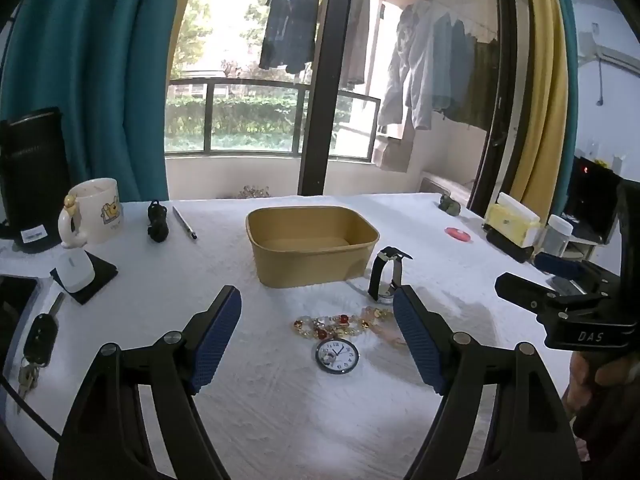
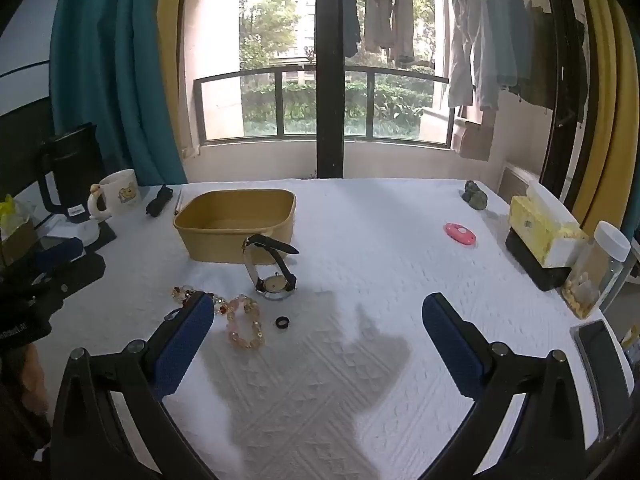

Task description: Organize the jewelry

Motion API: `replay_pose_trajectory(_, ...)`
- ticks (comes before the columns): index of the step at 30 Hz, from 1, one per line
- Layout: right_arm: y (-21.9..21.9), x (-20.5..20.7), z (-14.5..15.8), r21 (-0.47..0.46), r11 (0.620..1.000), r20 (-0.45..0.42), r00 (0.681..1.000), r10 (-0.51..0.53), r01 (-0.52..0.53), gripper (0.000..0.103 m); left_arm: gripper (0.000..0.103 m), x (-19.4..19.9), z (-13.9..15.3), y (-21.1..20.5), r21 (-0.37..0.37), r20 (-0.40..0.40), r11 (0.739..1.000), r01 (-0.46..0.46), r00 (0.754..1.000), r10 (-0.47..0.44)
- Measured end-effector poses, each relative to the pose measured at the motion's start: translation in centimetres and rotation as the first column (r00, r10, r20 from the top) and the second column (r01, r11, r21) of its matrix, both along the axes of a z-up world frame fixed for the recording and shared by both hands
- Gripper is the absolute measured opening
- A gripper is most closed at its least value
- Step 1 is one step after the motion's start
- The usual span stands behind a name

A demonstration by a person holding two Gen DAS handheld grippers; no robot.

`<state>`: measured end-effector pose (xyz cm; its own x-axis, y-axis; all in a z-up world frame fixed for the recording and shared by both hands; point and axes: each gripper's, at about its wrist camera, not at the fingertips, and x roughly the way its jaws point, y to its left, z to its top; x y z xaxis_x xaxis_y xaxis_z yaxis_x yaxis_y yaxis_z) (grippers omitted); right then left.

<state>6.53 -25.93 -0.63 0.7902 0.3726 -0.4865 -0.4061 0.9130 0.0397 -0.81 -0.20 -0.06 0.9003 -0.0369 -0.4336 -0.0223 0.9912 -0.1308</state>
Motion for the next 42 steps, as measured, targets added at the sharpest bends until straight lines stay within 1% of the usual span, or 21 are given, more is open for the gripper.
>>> replay_pose_trajectory(14,0.31,-0.04,0.12,-0.004,1.000,0.004,1.000,0.003,-0.003,0.103,0.081,-0.22,0.24,0.14,-0.006,0.010,1.000,-0.006,1.000,0.006)
replay_pose_trajectory(42,0.46,-0.15,0.06,-0.003,1.000,0.005,1.000,0.006,-0.006,0.103,0.081,-0.27,0.11,-0.19,-0.002,0.005,1.000,0.005,1.000,-0.005)
